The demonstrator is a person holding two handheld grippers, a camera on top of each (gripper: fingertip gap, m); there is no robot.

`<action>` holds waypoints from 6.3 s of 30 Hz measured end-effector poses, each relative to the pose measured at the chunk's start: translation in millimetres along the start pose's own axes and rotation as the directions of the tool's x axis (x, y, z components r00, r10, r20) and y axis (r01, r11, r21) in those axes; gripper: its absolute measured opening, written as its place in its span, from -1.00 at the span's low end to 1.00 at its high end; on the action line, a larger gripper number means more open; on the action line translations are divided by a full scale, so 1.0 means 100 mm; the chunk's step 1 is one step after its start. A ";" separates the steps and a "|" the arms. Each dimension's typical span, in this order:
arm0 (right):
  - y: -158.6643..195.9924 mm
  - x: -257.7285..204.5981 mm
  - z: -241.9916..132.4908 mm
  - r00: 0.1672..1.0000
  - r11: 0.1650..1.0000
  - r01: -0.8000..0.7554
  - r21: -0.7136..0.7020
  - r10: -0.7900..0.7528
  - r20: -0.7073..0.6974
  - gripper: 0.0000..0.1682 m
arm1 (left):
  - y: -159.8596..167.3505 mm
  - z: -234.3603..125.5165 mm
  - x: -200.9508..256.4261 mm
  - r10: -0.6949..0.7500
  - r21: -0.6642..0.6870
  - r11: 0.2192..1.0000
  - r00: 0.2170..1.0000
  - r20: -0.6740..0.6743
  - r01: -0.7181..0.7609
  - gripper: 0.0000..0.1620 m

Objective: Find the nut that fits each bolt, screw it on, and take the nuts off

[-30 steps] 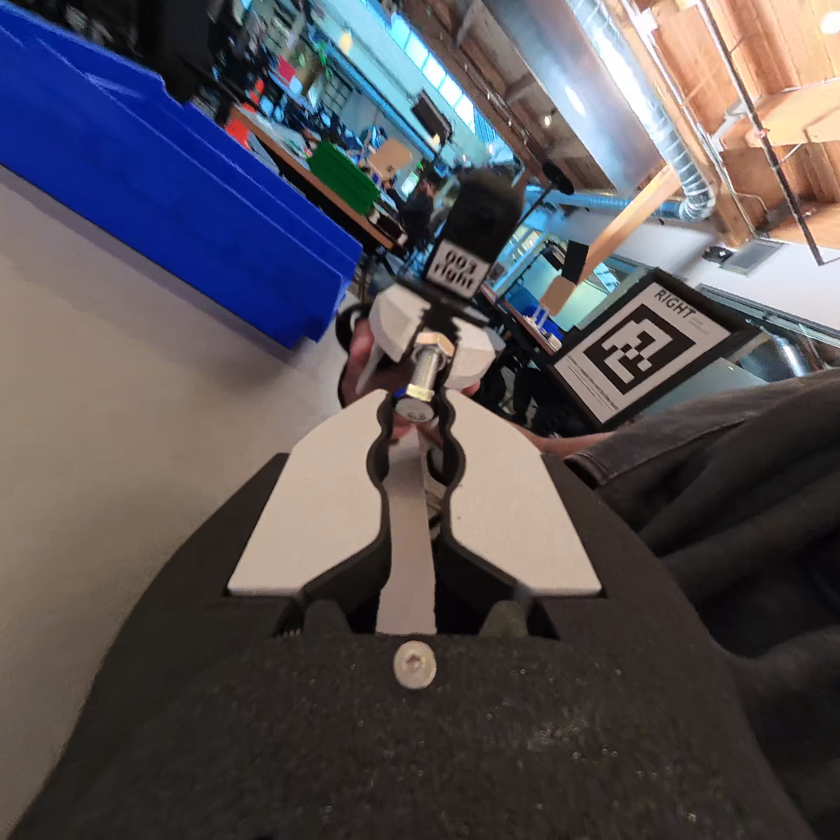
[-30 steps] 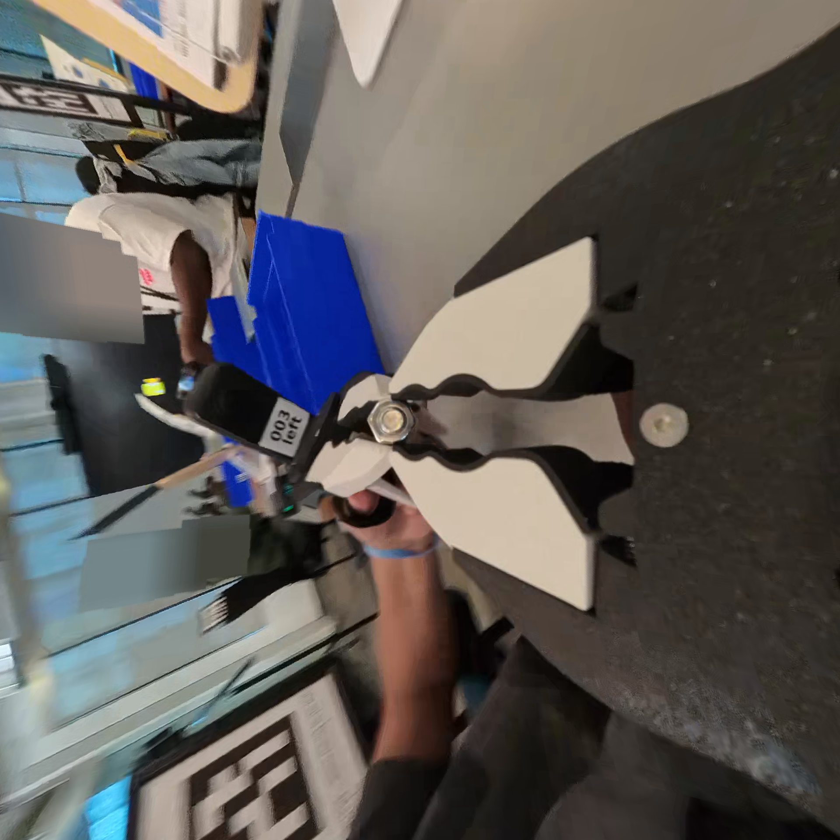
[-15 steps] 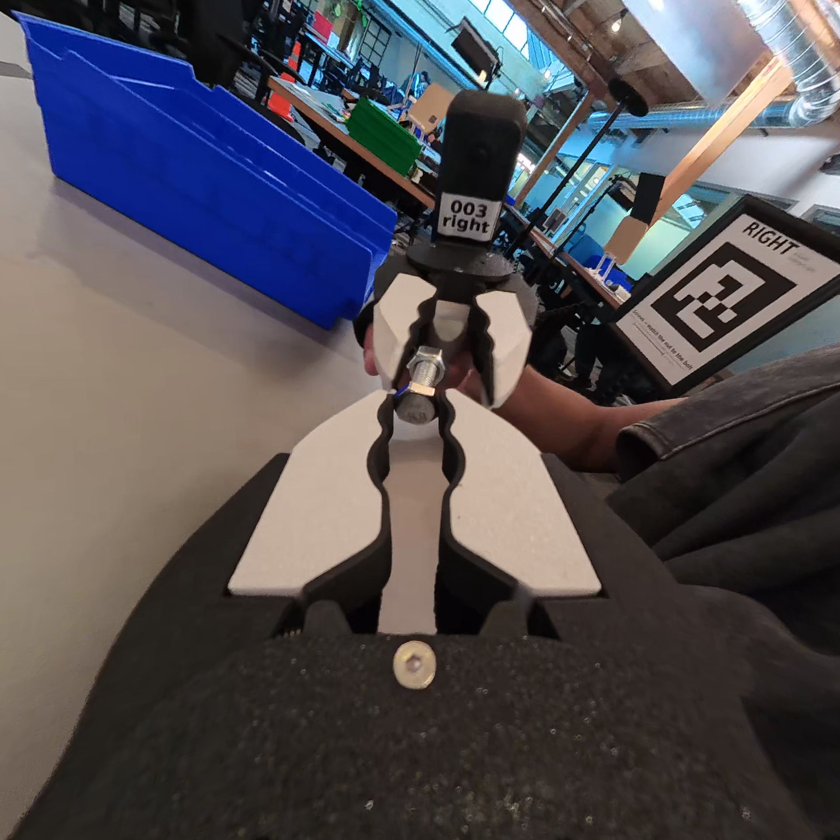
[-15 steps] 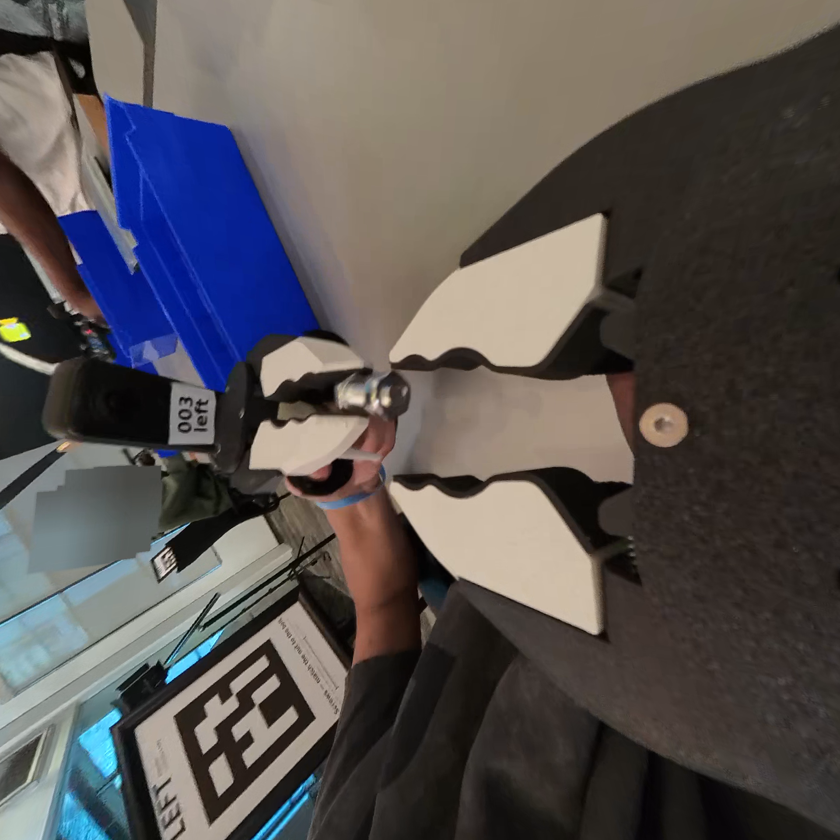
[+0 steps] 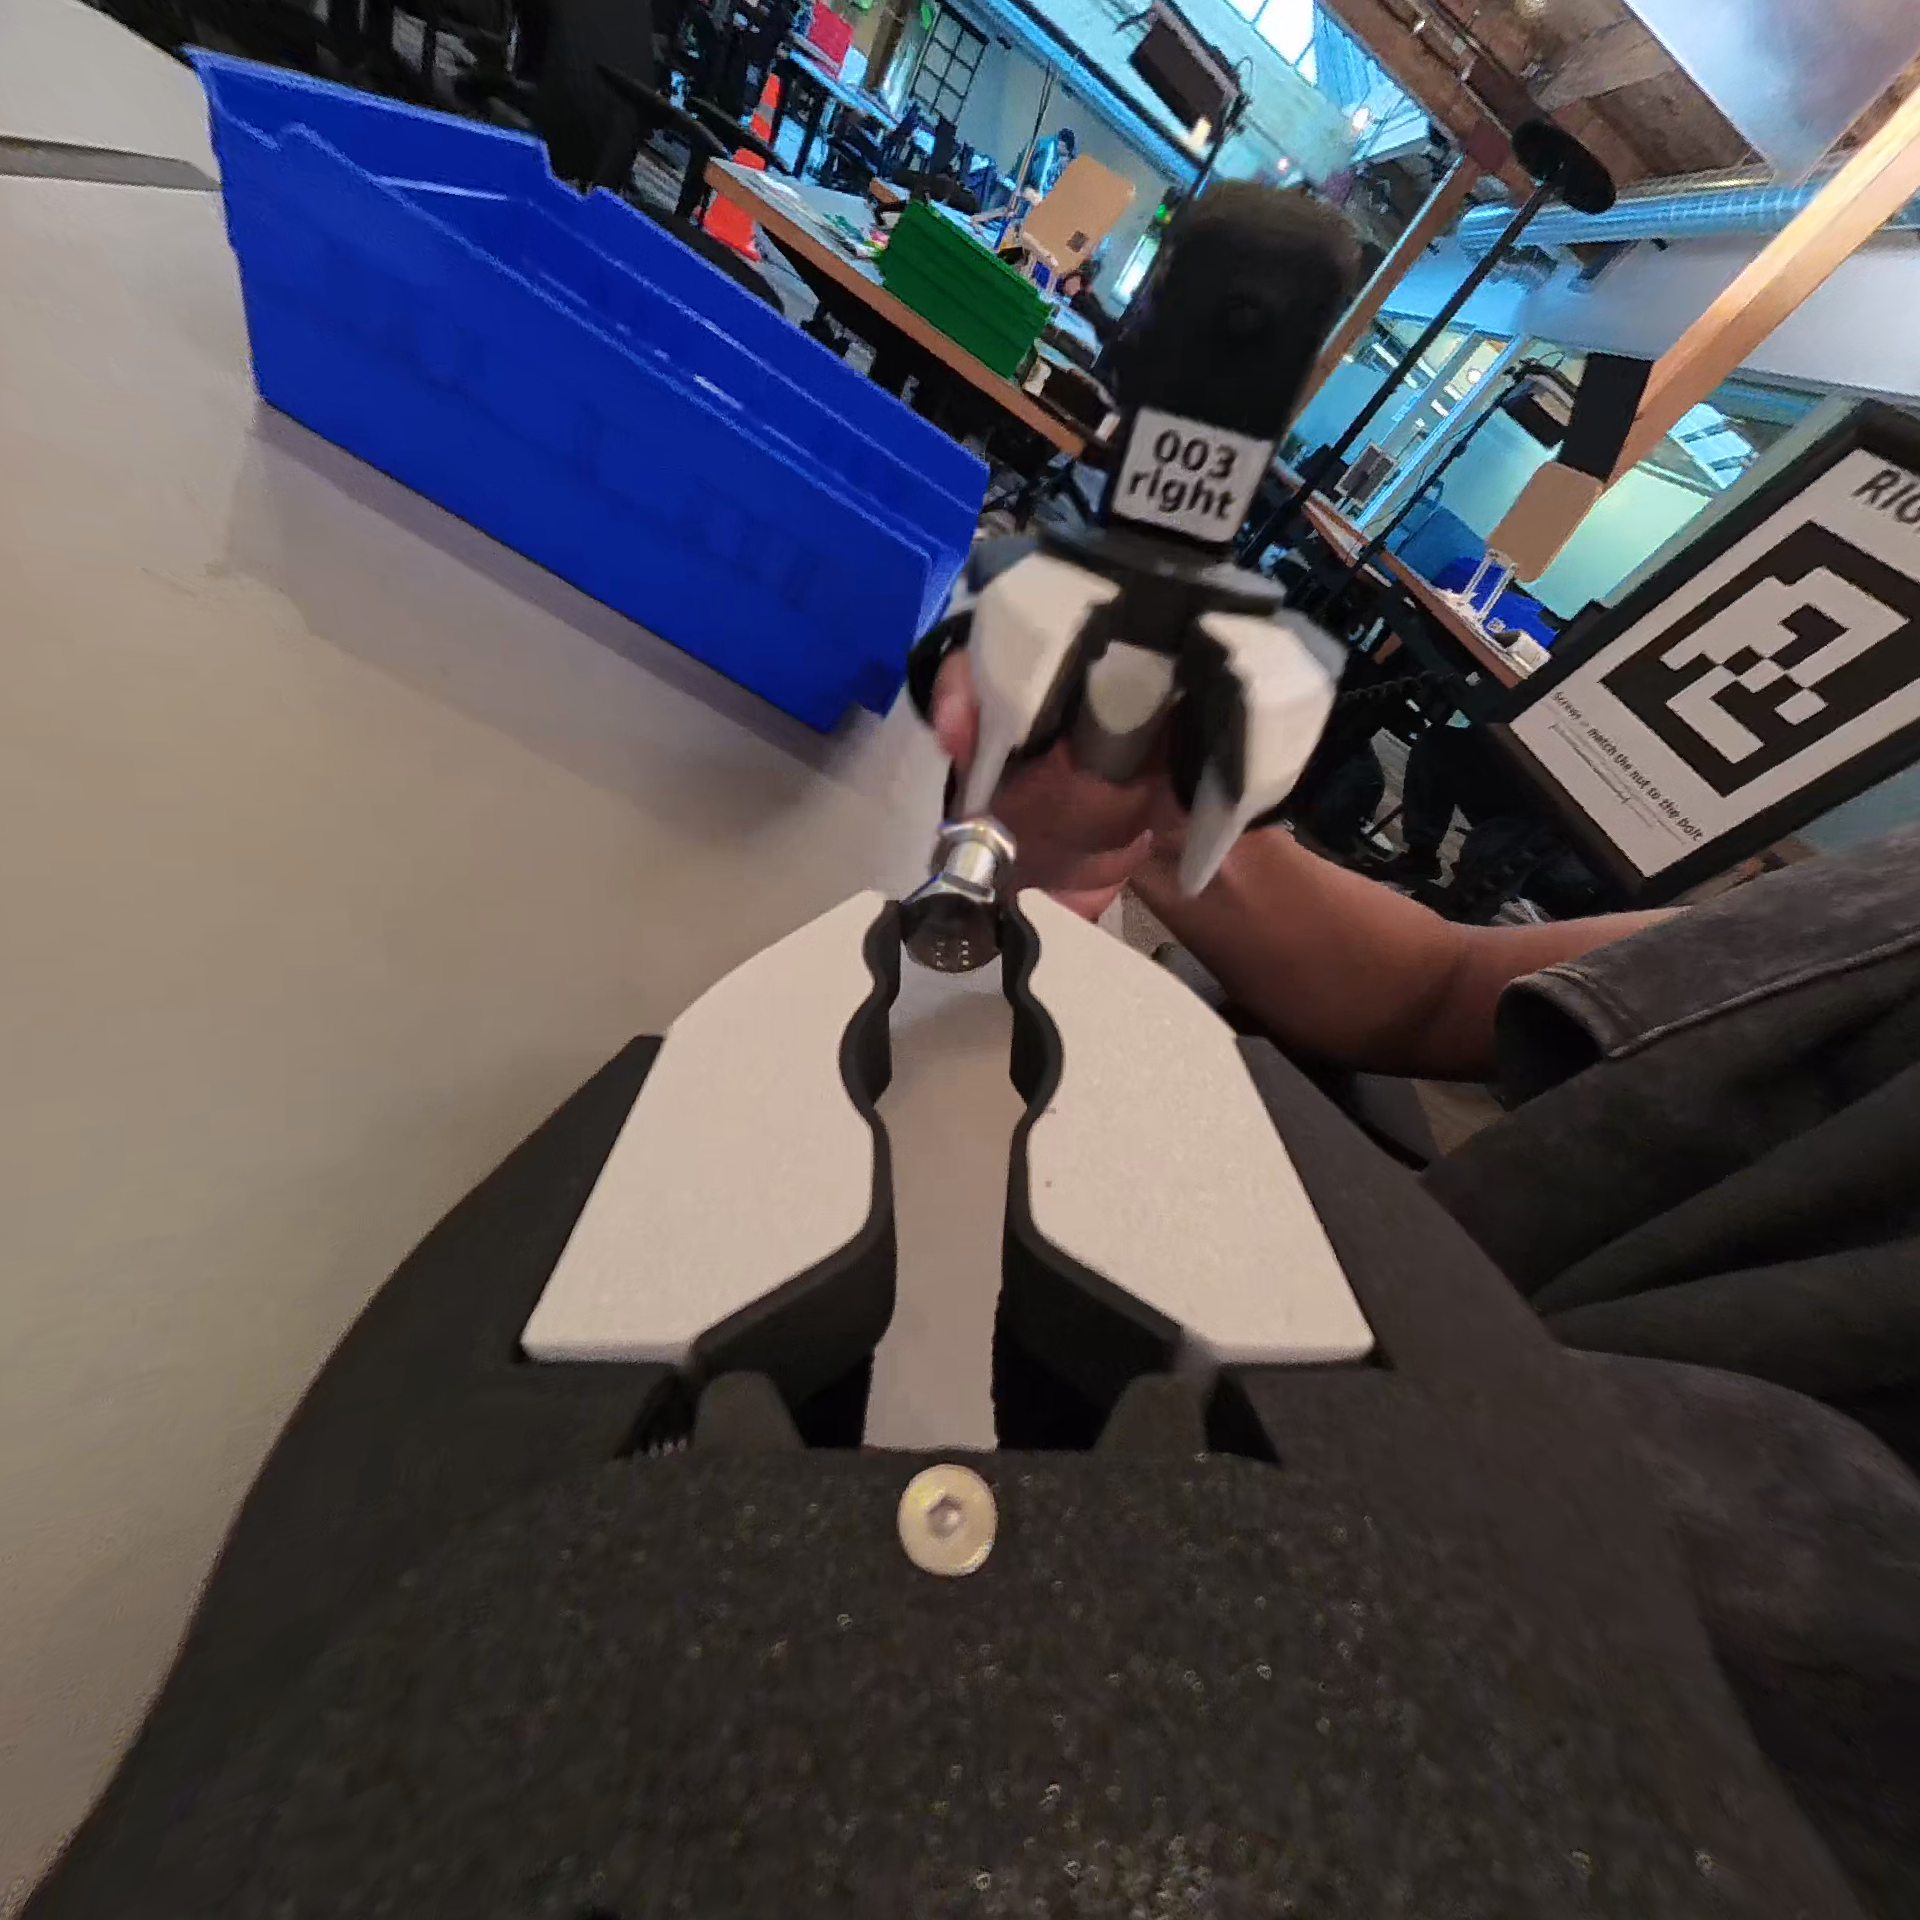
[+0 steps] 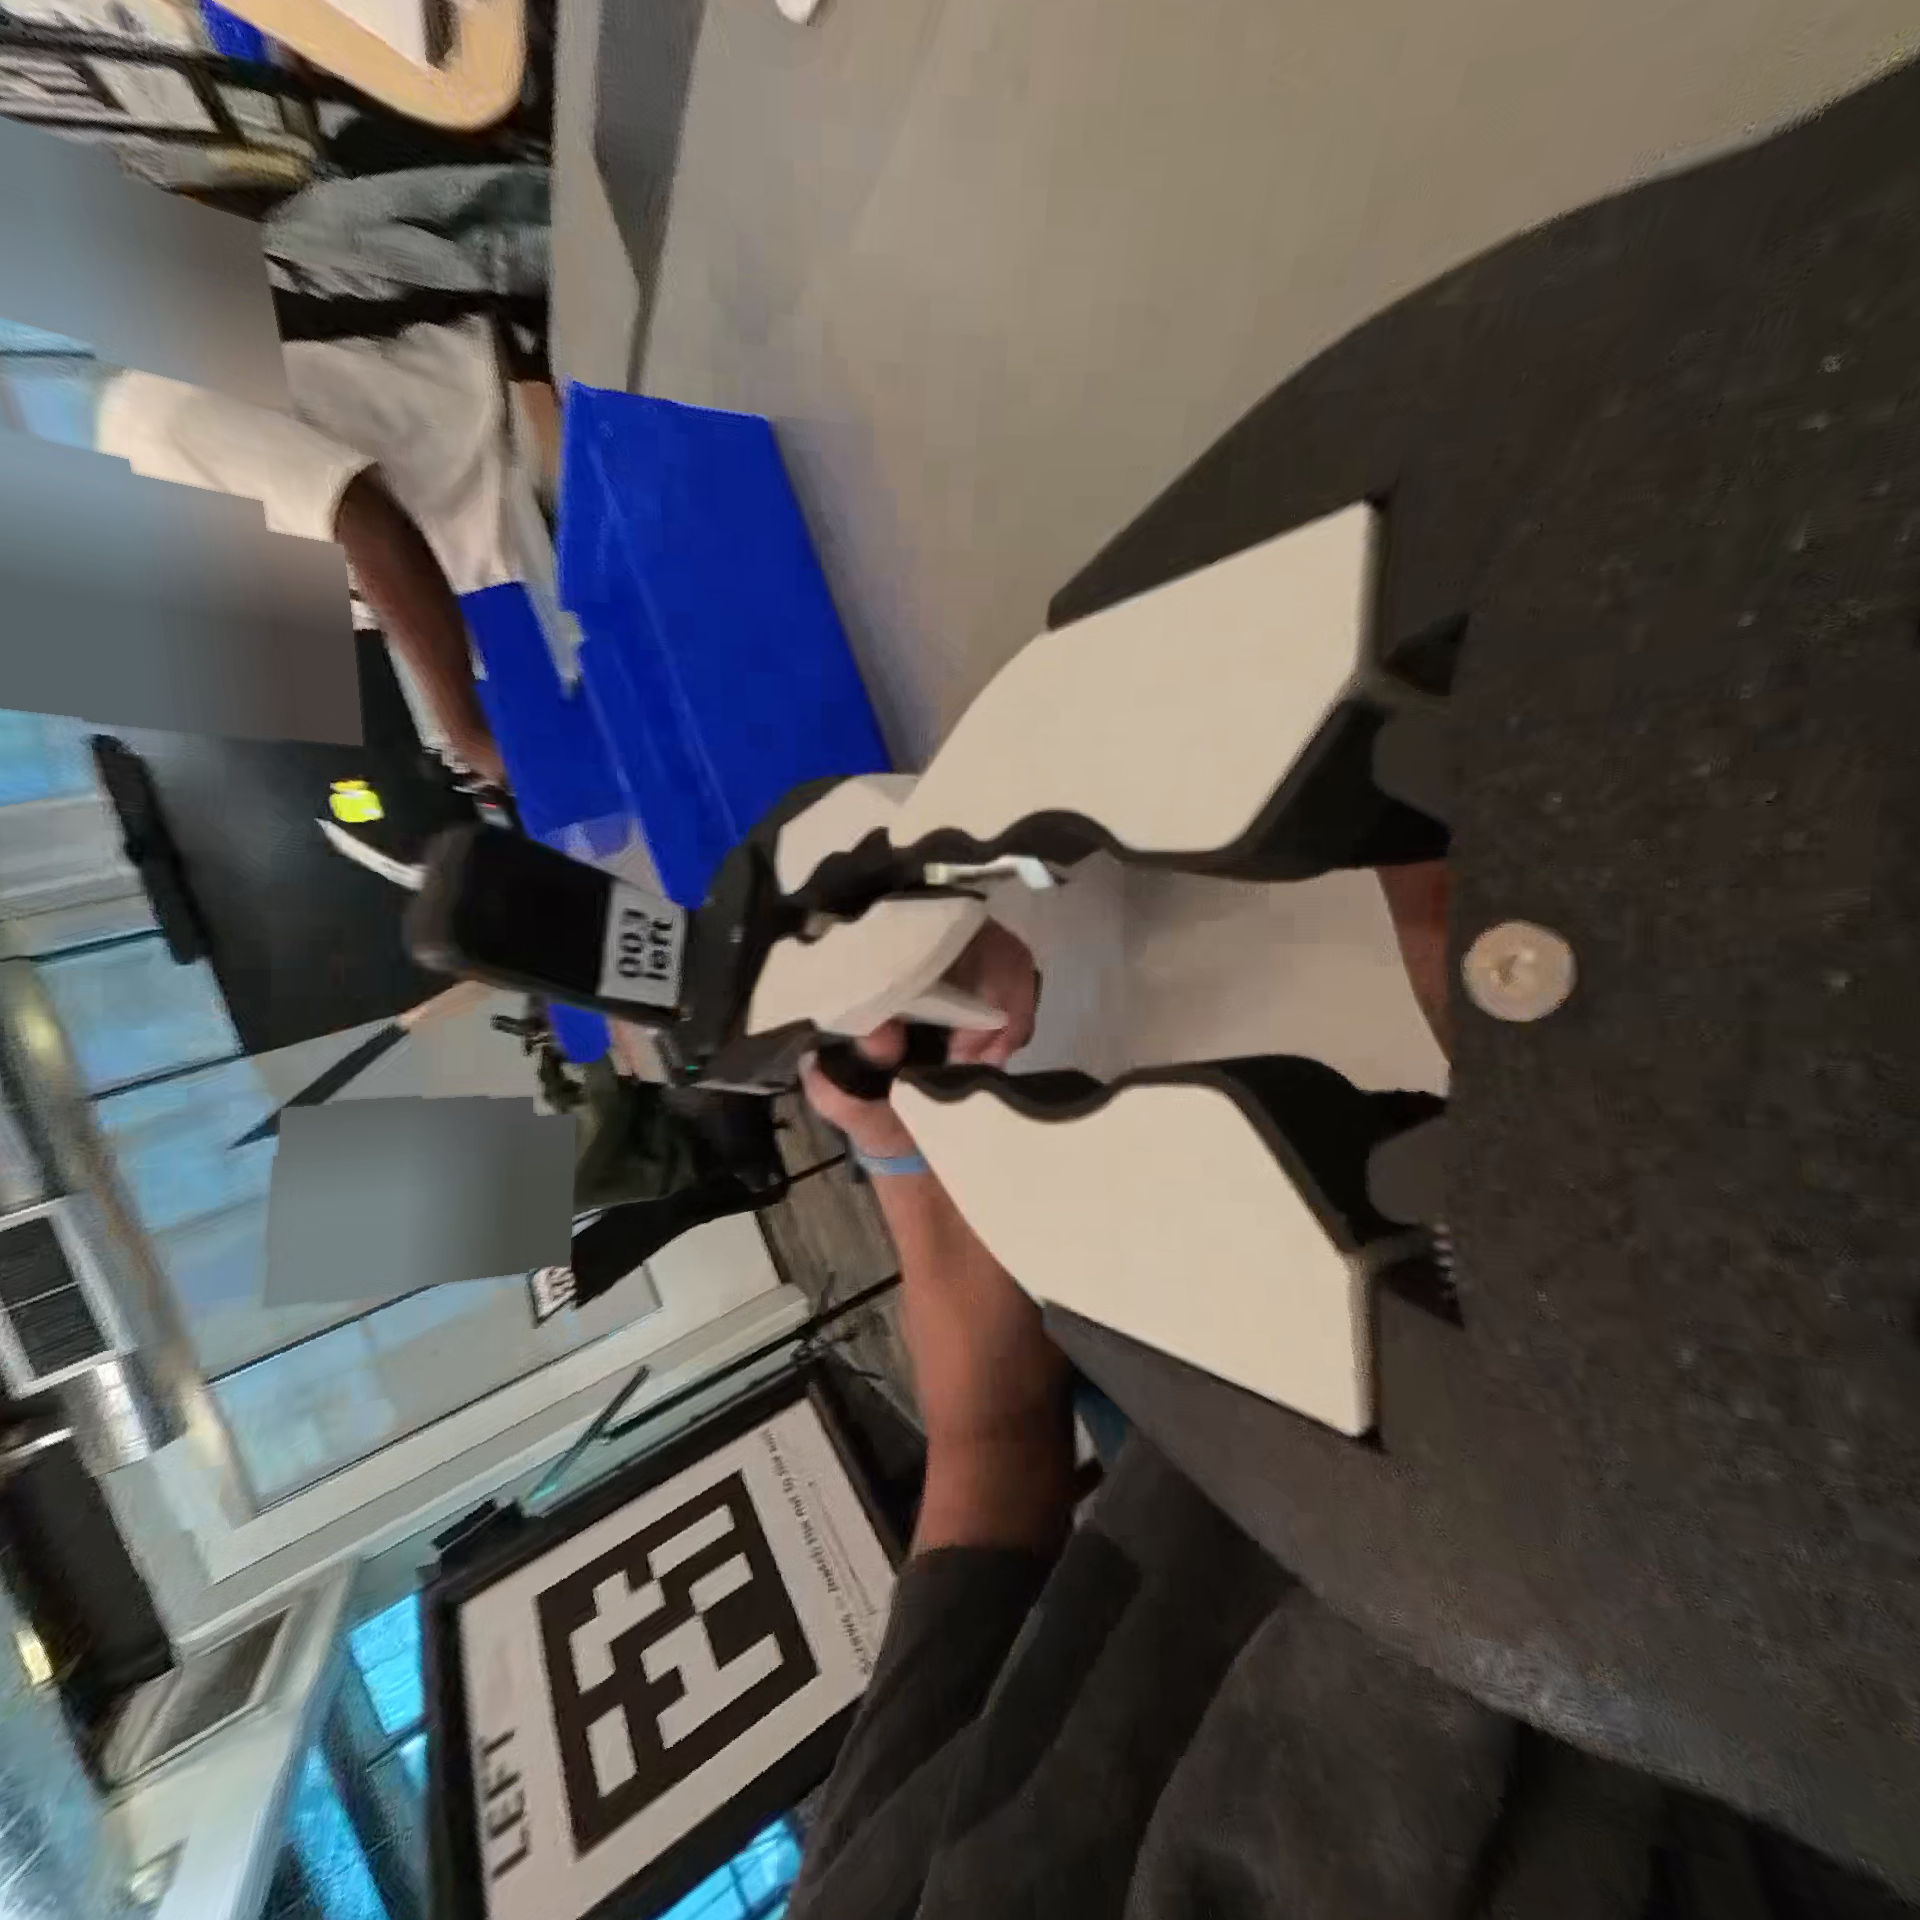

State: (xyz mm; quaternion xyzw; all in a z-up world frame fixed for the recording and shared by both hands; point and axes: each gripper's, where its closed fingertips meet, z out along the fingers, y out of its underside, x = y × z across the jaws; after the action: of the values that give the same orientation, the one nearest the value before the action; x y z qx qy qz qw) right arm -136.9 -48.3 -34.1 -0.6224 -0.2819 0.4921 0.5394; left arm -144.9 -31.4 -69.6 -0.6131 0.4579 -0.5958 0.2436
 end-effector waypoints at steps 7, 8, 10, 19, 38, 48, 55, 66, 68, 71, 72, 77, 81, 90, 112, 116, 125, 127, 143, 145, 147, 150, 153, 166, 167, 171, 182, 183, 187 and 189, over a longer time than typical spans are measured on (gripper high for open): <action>0.33 0.13 0.02 0.992 0.983 -0.129 -0.131 0.127 -0.021 -0.46 | -0.17 -0.09 0.10 -0.020 0.111 0.993 0.996 -0.089 0.030 -0.78; 0.31 0.08 0.06 0.990 0.983 -0.140 -0.118 0.142 0.008 -0.47 | -0.19 -0.10 0.10 -0.030 0.127 0.991 0.995 -0.095 0.042 -0.78; 0.21 -0.01 0.11 0.988 0.987 -0.142 -0.077 0.146 0.056 -0.43 | -0.21 -0.12 0.07 -0.043 0.154 0.986 0.994 -0.104 0.059 -0.78; 0.21 0.19 0.02 0.978 0.977 -0.210 -0.023 0.209 -0.016 -0.46 | -0.21 -0.13 0.07 -0.044 0.161 0.985 0.993 -0.111 0.061 -0.79; 0.06 0.10 0.10 0.998 0.998 -0.060 -0.011 0.059 -0.033 -0.51 | -0.07 -0.05 -0.05 -0.017 0.079 0.997 1.000 -0.019 0.018 -0.79; 0.12 0.09 0.09 0.995 0.995 -0.099 -0.018 0.099 -0.013 -0.47 | -0.10 -0.08 -0.04 -0.024 0.099 0.995 0.999 -0.036 0.028 -0.79; 0.24 0.26 0.00 0.990 0.991 -0.116 -0.059 0.111 -0.085 -0.51 | -0.13 -0.11 -0.03 -0.021 0.114 0.993 0.999 -0.046 0.026 -0.79; 0.12 0.23 -0.02 0.992 0.995 -0.098 -0.024 0.096 -0.080 -0.52 | -0.12 -0.10 -0.04 -0.032 0.111 0.993 0.998 -0.047 0.037 -0.79; 0.30 0.24 0.03 0.988 0.984 -0.149 -0.094 0.143 -0.064 -0.51 | -0.13 -0.10 -0.03 -0.023 0.112 0.993 0.999 -0.046 0.028 -0.79; 0.22 0.14 0.12 0.991 0.989 -0.134 -0.054 0.133 -0.022 -0.43 | -0.11 -0.09 -0.04 -0.025 0.105 0.994 0.999 -0.047 0.029 -0.79; 0.12 0.11 0.11 0.995 0.995 -0.099 -0.018 0.098 -0.019 -0.49 | -0.11 -0.09 -0.04 -0.025 0.102 0.994 0.999 -0.048 0.030 -0.79; -0.06 0.20 -0.07 0.993 0.993 -0.098 0.061 0.102 -0.057 -0.52 | -0.11 -0.11 -0.09 -0.034 0.108 0.993 0.999 -0.033 0.037 -0.79; 0.32 0.29 0.02 0.982 0.980 -0.183 -0.084 0.177 -0.072 -0.48 | -0.12 -0.10 -0.05 -0.024 0.109 0.994 0.999 -0.044 0.029 -0.79; -0.04 0.27 -0.08 0.982 0.982 -0.170 0.079 0.175 -0.063 -0.54 | -0.14 -0.14 -0.06 -0.034 0.125 0.991 0.998 -0.048 0.040 -0.79; 0.30 0.23 0.08 0.944 0.954 0.250 -0.163 -0.278 -0.177 -0.77 | -0.09 -0.08 -0.01 -0.188 0.080 0.976 0.972 -0.143 0.200 -0.79; 0.35 0.24 0.04 0.640 0.671 0.648 -0.361 -0.736 -0.220 -0.77 | -0.03 -0.06 -0.02 -0.270 0.030 0.960 0.950 -0.159 0.278 -0.79; 0.48 0.17 0.00 -0.228 -0.191 0.781 -0.595 -0.974 0.013 -0.77 | 0.13 -0.02 -0.02 -0.432 -0.075 0.902 0.879 -0.200 0.426 -0.79; 0.48 0.15 0.02 -0.206 -0.165 0.792 -0.588 -0.978 -0.003 -0.77 | 0.12 -0.03 -0.01 -0.439 -0.074 0.898 0.872 -0.219 0.434 -0.79; 0.23 0.31 0.12 0.953 0.964 -0.253 0.081 0.263 -0.151 -0.43 | -0.27 -0.29 -0.11 0.014 0.170 0.985 1.000 0.022 -0.018 -0.79; 0.27 0.31 0.16 0.822 0.817 -0.568 0.105 0.568 0.026 -0.49 | -0.28 -0.30 -0.10 0.041 0.180 0.983 0.999 0.034 -0.047 -0.79; 0.25 0.27 0.16 0.734 0.727 -0.678 0.111 0.661 0.156 -0.49 | -0.26 -0.28 -0.09 0.069 0.162 0.984 0.997 0.043 -0.075 -0.79; 0.28 0.28 0.17 0.696 0.689 -0.717 0.106 0.695 0.182 -0.50 | -0.21 -0.23 -0.09 0.098 0.136 0.985 0.993 0.059 -0.105 -0.79; 0.23 0.29 0.14 0.682 0.673 -0.729 0.129 0.697 0.221 -0.68 | -0.18 -0.19 -0.09 0.104 0.118 0.987 0.993 0.056 -0.110 -0.79; 0.23 0.22 0.08 0.977 0.994 0.109 -0.004 -0.108 -0.183 -0.79 | -0.18 -0.14 0.00 -0.169 0.110 0.977 0.977 -0.130 0.184 -0.79; 0.24 0.19 0.07 0.944 0.968 0.244 -0.055 -0.250 -0.217 -0.79 | -0.16 -0.13 0.02 -0.195 0.097 0.973 0.969 -0.150 0.210 -0.80; 0.30 0.14 0.01 0.686 0.735 0.631 -0.248 -0.678 -0.264 -0.79 | -0.06 -0.08 0.05 -0.301 0.015 0.951 0.934 -0.195 0.310 -0.80; 0.35 0.32 -0.10 0.496 0.584 0.693 -0.423 -0.812 -0.309 -0.80 | -0.08 -0.21 -0.22 -0.111 0.040 0.993 0.993 0.040 0.110 -0.79; 0.30 0.35 -0.12 0.565 0.660 0.647 -0.383 -0.752 -0.340 -0.80 | -0.06 -0.22 -0.31 -0.037 0.027 0.999 0.989 0.142 0.034 -0.79; 0.21 0.54 -0.20 0.782 0.908 0.368 -0.202 -0.420 -0.460 -0.80 | -0.11 -0.43 -0.77 0.118 -0.004 0.990 0.818 0.563 -0.140 -0.79; 0.25 0.69 -0.24 0.812 0.964 0.219 -0.153 -0.267 -0.520 -0.79 | -0.12 -0.60 -0.94 0.144 -0.027 0.983 0.681 0.718 -0.179 -0.79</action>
State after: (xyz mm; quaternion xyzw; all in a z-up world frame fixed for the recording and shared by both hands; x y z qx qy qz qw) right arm -94.8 -3.5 -81.0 -0.7162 -0.2182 0.2132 0.6277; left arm -187.2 68.6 -97.0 -0.7482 0.3652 -0.2960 0.4682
